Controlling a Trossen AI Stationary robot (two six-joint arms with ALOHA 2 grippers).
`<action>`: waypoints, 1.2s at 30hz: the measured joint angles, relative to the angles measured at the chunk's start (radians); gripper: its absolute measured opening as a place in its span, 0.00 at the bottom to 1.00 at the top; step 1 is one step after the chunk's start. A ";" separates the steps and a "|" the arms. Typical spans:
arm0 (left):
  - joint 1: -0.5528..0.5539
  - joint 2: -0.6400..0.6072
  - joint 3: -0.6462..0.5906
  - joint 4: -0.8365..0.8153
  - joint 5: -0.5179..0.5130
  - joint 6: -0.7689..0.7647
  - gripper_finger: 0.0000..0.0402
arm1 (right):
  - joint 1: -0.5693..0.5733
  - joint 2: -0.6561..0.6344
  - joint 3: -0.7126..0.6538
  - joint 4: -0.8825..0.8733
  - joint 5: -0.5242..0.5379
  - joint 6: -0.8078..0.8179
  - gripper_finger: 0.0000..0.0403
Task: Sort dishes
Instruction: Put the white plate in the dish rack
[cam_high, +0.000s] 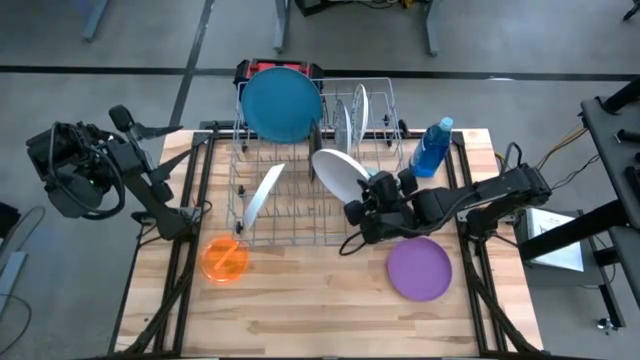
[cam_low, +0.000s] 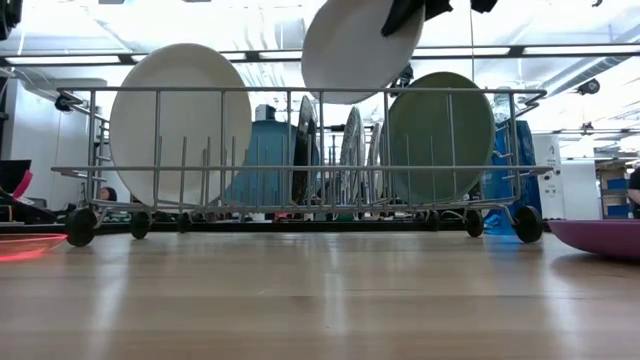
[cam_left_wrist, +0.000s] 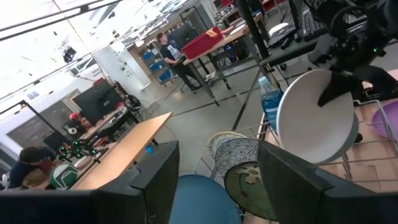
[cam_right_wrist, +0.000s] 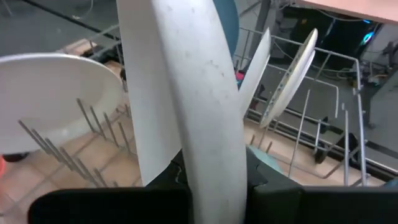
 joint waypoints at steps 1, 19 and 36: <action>0.000 0.001 0.000 0.000 0.000 -0.001 0.51 | 0.000 0.005 0.000 -0.007 0.000 0.003 0.07; 0.000 0.002 -0.069 0.001 0.041 -0.027 0.51 | -0.001 0.073 -0.041 -0.067 -0.031 0.096 0.07; 0.000 0.003 -0.093 0.007 0.041 -0.042 0.51 | -0.008 0.080 -0.018 -0.136 0.011 0.201 0.07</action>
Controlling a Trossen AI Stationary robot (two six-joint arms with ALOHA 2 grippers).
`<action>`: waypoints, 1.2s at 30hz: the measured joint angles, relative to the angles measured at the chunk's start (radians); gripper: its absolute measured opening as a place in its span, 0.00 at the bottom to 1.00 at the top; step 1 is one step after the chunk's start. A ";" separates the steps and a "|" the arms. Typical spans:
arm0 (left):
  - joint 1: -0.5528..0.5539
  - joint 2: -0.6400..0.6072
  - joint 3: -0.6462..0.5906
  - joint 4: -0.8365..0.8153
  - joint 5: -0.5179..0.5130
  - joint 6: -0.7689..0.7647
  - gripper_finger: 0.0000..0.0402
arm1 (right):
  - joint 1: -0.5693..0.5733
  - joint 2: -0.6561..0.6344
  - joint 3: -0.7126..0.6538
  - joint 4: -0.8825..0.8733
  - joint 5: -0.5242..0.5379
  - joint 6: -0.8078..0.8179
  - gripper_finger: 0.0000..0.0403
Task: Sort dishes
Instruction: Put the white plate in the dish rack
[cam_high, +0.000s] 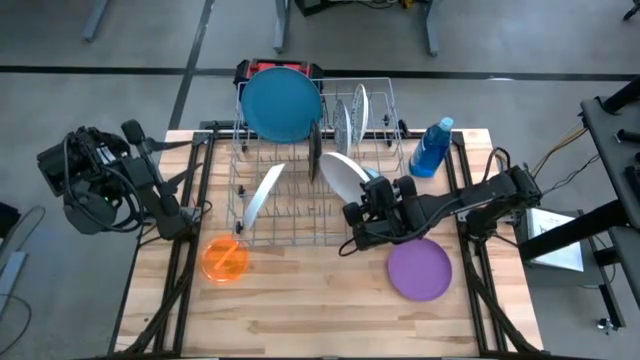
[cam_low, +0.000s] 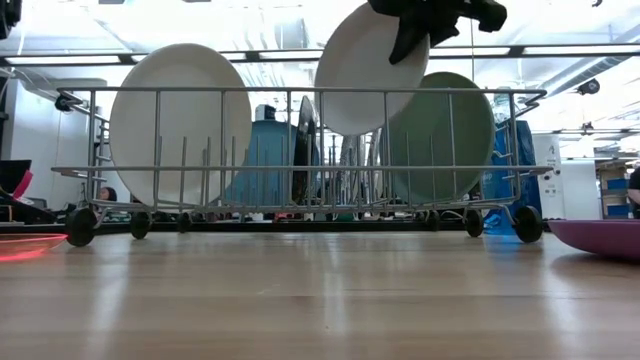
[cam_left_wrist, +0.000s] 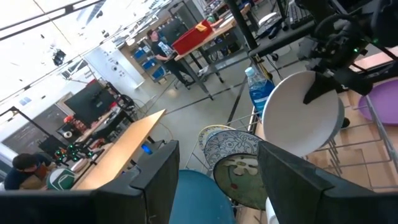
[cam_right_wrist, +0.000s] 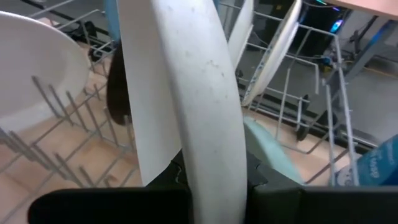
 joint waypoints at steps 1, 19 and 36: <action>0.000 0.000 0.000 0.000 0.000 0.000 0.51 | -0.004 0.000 0.001 -0.007 0.000 0.006 0.07; 0.000 0.000 0.000 0.000 0.000 -0.004 0.51 | -0.019 0.061 -0.002 0.011 -0.022 0.039 0.07; 0.000 0.000 0.000 0.000 0.003 -0.022 0.51 | 0.002 0.075 0.011 0.015 0.103 0.168 0.07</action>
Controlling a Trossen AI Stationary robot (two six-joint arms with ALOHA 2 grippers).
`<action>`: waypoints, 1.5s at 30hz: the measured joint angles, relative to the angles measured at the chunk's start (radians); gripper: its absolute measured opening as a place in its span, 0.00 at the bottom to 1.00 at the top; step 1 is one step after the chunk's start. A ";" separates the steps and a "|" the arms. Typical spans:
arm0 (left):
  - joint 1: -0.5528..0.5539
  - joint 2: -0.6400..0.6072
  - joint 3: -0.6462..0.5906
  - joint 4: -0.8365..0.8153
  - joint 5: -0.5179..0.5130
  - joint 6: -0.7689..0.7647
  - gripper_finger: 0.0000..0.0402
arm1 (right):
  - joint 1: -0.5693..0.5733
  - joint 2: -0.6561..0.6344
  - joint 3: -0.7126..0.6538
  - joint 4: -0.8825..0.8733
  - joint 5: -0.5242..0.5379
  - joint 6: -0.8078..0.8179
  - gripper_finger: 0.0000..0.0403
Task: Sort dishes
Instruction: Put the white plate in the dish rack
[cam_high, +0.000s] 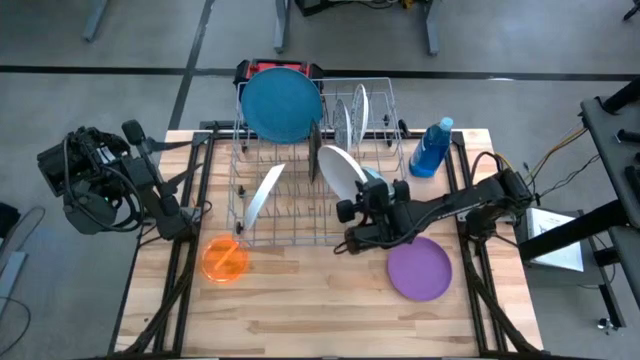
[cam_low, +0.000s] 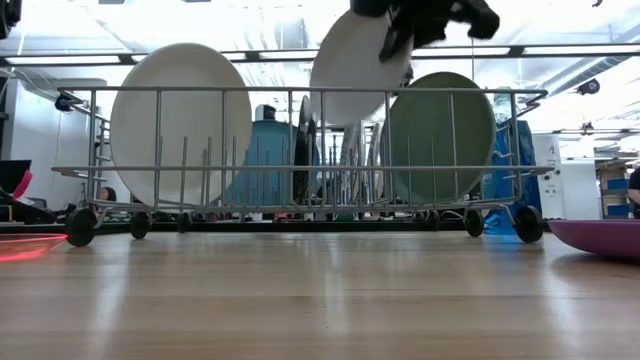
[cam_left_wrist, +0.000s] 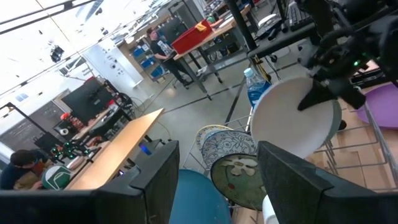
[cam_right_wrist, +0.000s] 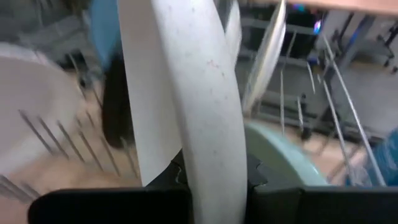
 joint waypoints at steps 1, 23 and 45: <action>0.000 0.000 0.000 0.000 0.000 0.000 0.51 | 0.009 0.000 0.006 0.002 0.033 0.011 0.07; 0.000 0.000 0.000 0.000 0.000 -0.007 0.51 | -0.076 -0.070 0.184 0.100 -0.212 -0.334 0.07; 0.000 0.073 0.000 0.001 0.001 -0.063 0.51 | -0.221 0.139 0.574 -0.465 -0.583 -0.370 0.07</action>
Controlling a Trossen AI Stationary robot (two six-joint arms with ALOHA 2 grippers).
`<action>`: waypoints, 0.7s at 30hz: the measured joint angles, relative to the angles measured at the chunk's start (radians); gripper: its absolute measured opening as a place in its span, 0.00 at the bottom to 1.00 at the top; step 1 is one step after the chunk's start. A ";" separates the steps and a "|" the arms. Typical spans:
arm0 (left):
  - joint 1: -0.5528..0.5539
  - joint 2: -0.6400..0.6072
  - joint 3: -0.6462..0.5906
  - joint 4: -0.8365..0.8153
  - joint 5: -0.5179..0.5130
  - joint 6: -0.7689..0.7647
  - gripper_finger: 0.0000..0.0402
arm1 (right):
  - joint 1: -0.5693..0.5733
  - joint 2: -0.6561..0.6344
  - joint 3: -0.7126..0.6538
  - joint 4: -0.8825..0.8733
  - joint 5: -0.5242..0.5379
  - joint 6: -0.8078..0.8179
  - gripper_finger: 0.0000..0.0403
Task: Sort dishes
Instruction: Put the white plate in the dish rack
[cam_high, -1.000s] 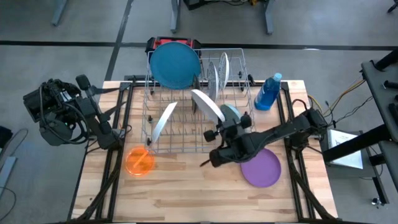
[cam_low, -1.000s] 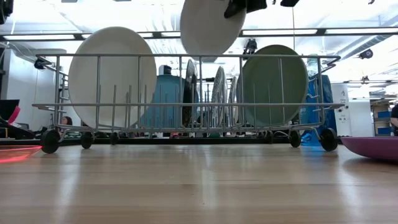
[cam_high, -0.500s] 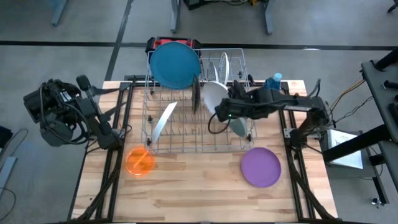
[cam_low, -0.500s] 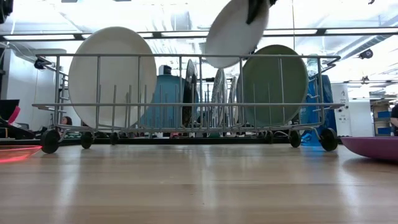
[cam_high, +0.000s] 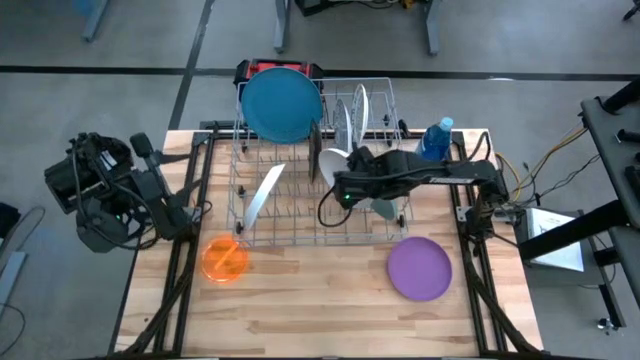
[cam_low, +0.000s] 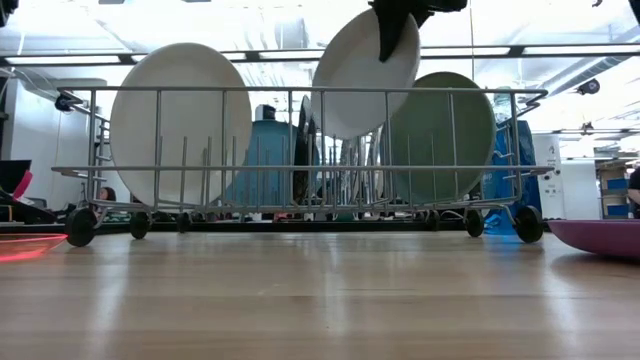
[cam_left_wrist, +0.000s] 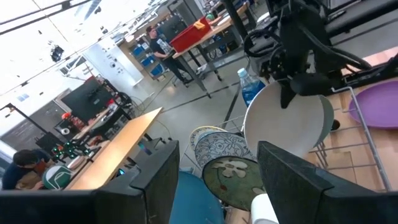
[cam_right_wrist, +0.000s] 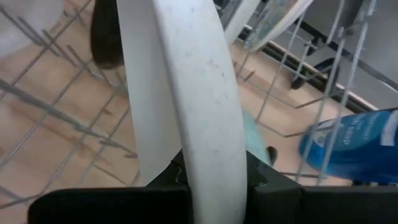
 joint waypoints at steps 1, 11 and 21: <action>0.000 0.007 0.000 0.000 0.000 0.000 0.51 | 0.001 0.010 0.000 0.002 0.001 0.001 0.07; 0.000 0.022 0.000 0.000 -0.023 0.007 0.51 | 0.005 0.027 -0.004 -0.001 0.004 0.020 0.07; 0.000 0.005 0.000 0.000 -0.038 -0.003 0.51 | -0.003 0.027 -0.004 -0.001 0.043 0.013 0.07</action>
